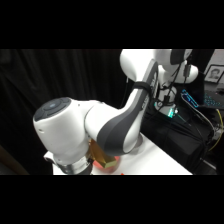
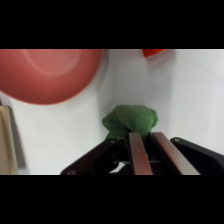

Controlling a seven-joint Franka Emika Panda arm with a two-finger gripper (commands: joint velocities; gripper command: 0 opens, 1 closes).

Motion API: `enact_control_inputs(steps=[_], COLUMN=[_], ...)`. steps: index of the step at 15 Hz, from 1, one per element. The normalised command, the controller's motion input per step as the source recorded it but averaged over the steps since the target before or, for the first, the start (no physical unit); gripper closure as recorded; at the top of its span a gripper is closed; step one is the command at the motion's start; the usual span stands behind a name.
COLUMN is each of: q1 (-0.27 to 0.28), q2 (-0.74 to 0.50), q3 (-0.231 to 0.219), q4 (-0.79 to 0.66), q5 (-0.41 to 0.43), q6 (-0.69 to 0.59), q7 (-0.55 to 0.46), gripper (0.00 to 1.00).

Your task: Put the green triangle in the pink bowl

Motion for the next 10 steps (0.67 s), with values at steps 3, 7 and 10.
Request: enact_control_inputs(steps=[3,7,10], q1=[0.031,-0.003,-0.044], q2=[-0.50,-0.50,-0.50], q3=[-0.002,0.005,0.007], q4=[-0.50,-0.54,-0.56], q5=[0.058,0.059,0.065], q6=[-0.06,-0.01,0.04], q7=[0.06,0.04,0.02], gripper=[0.96,0.96,0.96])
